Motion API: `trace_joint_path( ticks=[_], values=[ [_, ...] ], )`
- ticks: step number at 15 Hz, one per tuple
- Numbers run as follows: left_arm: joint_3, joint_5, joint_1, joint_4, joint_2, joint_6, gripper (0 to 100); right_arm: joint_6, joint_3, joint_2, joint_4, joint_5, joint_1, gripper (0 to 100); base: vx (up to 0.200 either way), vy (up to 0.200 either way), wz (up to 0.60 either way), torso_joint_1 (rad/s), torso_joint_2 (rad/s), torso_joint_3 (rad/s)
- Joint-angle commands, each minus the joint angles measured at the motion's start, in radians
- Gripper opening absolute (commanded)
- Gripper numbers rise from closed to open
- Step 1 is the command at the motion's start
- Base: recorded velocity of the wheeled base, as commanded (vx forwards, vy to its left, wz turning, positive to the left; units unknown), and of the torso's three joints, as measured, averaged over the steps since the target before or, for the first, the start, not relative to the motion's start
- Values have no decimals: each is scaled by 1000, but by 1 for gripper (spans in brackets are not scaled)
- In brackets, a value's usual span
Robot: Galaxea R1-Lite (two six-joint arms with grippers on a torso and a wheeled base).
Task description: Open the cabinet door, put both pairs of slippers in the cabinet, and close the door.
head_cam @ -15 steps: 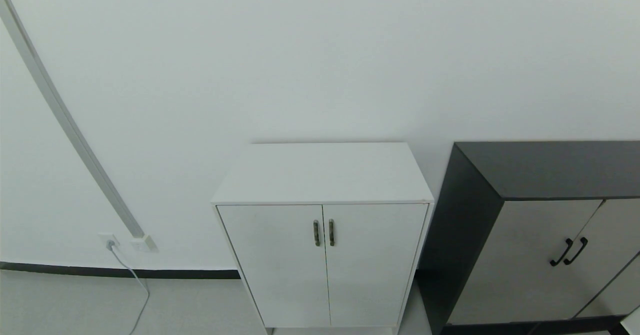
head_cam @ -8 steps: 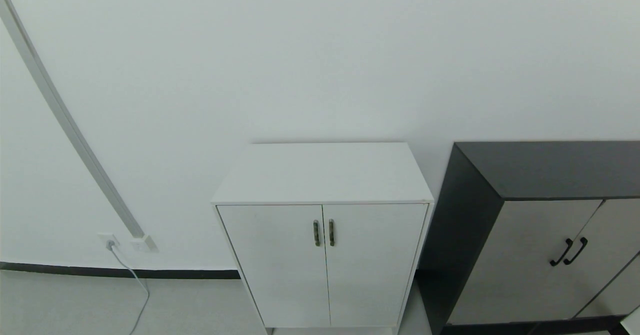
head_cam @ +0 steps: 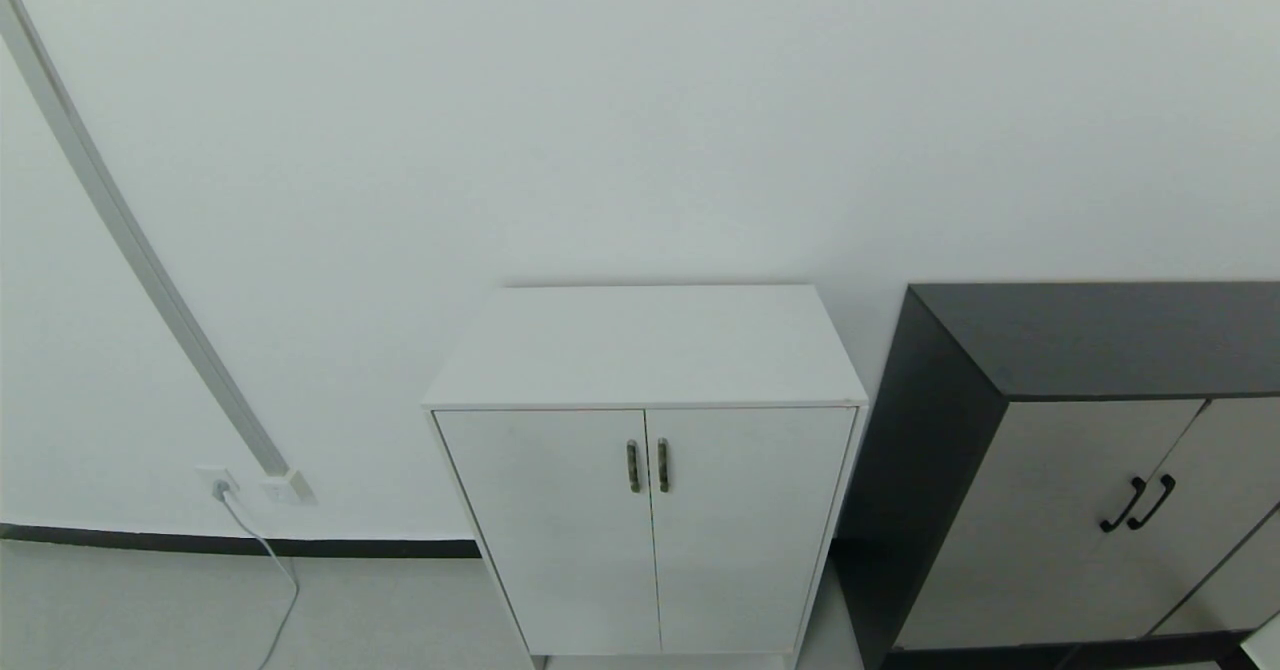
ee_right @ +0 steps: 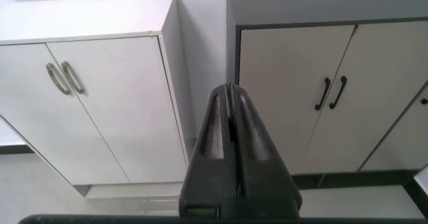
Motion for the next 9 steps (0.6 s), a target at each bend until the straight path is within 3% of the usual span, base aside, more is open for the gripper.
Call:
trace_joint_path(
  ticks=[1,9],
  values=[
    [0,0,0,0,1,0,0,0,0,0,2,0,0,0,0,0,0,0,0,0],
    [0,0,0,0,1,0,0,0,0,0,2,0,0,0,0,0,0,0,0,0]
  ],
)
